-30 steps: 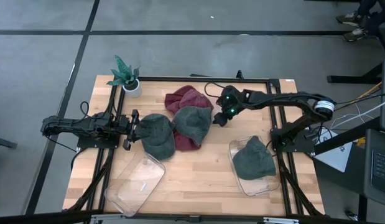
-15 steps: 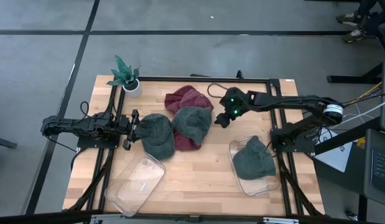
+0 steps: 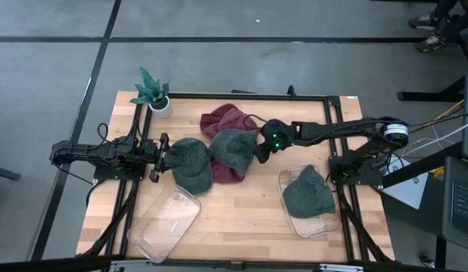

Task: Pick & Place hat
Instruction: Put the right green cap into the right transparent bin

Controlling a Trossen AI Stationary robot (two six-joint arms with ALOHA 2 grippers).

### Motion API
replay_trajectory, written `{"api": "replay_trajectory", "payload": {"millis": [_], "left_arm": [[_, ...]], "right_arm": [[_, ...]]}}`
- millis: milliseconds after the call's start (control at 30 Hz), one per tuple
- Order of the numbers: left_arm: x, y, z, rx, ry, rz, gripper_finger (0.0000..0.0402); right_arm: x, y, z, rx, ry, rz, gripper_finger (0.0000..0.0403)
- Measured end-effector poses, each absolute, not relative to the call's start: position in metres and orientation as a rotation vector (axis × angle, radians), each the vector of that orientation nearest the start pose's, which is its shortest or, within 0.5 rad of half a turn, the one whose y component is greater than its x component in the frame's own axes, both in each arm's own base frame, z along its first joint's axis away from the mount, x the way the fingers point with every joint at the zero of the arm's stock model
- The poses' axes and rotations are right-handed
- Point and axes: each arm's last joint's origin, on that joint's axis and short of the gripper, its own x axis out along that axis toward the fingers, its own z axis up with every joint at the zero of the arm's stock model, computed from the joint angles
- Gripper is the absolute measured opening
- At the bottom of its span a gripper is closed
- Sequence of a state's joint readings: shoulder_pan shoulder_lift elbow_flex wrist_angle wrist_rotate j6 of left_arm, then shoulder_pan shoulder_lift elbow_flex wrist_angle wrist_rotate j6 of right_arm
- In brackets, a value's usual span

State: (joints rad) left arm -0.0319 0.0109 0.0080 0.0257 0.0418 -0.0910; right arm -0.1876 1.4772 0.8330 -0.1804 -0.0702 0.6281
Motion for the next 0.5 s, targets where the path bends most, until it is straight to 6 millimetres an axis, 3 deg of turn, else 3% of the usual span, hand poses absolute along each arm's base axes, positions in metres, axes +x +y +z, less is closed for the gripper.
{"api": "replay_trajectory", "payload": {"millis": [300, 500], "left_arm": [[0.098, -0.004, 0.168, -0.091, -0.019, -0.075, 0.0185], [0.098, -0.004, 0.168, -0.091, -0.019, -0.075, 0.0185]], "right_arm": [[0.305, -0.041, 0.178, 0.699, 0.759, -0.330, 0.0231], [0.311, -0.040, 0.177, 0.683, 0.710, -0.336, 0.0150]]}}
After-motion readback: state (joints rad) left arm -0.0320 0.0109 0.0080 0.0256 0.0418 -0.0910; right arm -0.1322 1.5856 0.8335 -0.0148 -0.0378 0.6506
